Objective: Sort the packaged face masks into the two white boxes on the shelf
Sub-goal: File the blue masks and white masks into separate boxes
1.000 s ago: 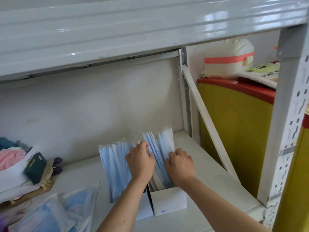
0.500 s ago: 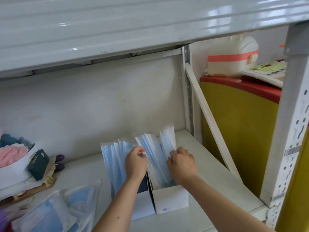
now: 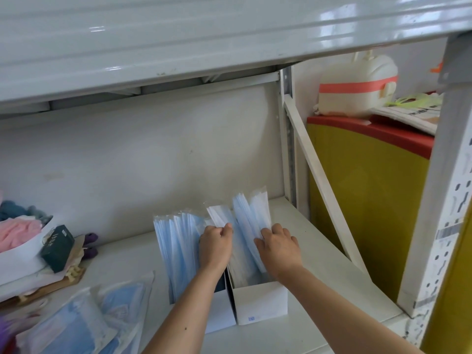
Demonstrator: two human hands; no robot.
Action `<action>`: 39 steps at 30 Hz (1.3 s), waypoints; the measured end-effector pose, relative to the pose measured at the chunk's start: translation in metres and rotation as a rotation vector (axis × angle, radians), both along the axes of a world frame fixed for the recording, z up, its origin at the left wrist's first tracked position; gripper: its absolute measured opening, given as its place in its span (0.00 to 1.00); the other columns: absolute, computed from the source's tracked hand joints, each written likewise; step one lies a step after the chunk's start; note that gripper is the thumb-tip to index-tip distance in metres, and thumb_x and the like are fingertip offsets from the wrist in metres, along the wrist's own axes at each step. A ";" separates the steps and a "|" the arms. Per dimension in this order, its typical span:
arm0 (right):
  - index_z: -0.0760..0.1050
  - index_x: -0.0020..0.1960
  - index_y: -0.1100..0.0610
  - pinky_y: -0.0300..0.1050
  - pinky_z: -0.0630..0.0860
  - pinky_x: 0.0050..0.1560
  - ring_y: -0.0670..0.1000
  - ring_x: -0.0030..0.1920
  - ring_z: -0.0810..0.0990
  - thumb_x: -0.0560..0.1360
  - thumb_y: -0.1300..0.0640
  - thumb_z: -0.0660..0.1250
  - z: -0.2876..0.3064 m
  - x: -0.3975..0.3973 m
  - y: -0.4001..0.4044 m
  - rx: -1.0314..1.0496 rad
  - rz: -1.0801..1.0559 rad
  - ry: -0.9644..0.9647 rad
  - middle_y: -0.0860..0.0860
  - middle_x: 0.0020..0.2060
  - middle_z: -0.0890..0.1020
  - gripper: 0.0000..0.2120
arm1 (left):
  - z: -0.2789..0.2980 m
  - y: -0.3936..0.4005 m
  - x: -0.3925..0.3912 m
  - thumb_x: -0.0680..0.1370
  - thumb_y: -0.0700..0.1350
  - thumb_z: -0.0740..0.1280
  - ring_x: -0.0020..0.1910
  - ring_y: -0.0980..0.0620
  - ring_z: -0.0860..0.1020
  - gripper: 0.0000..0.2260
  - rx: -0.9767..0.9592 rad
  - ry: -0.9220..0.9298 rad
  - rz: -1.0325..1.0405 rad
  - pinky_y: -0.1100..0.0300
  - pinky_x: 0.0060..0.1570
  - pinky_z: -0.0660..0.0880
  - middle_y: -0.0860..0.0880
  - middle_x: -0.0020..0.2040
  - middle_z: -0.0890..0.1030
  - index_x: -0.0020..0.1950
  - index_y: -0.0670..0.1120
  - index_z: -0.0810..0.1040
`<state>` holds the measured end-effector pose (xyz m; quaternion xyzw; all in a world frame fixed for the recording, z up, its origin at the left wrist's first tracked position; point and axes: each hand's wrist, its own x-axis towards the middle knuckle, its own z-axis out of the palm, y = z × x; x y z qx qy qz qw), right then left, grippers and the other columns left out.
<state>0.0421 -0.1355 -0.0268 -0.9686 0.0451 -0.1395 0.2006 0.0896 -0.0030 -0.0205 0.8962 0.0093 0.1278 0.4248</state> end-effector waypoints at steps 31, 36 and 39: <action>0.74 0.59 0.55 0.46 0.74 0.58 0.52 0.53 0.74 0.81 0.52 0.51 -0.003 0.002 0.000 0.129 -0.025 0.003 0.53 0.55 0.74 0.16 | 0.000 -0.004 -0.003 0.74 0.57 0.66 0.22 0.52 0.62 0.27 0.003 -0.059 -0.059 0.60 0.30 0.61 0.50 0.23 0.62 0.22 0.47 0.58; 0.74 0.59 0.56 0.46 0.73 0.58 0.52 0.54 0.73 0.81 0.52 0.51 -0.003 0.002 -0.001 0.130 -0.030 0.000 0.53 0.56 0.73 0.16 | -0.006 -0.002 0.003 0.74 0.53 0.68 0.28 0.50 0.67 0.26 0.033 -0.077 -0.065 0.60 0.34 0.63 0.48 0.32 0.67 0.22 0.47 0.60; 0.73 0.60 0.56 0.45 0.73 0.59 0.52 0.55 0.73 0.81 0.52 0.51 -0.002 0.002 -0.001 0.134 -0.032 0.003 0.53 0.57 0.73 0.16 | -0.008 -0.002 0.004 0.76 0.54 0.67 0.39 0.44 0.74 0.25 0.009 -0.065 -0.083 0.58 0.40 0.67 0.46 0.40 0.72 0.23 0.46 0.63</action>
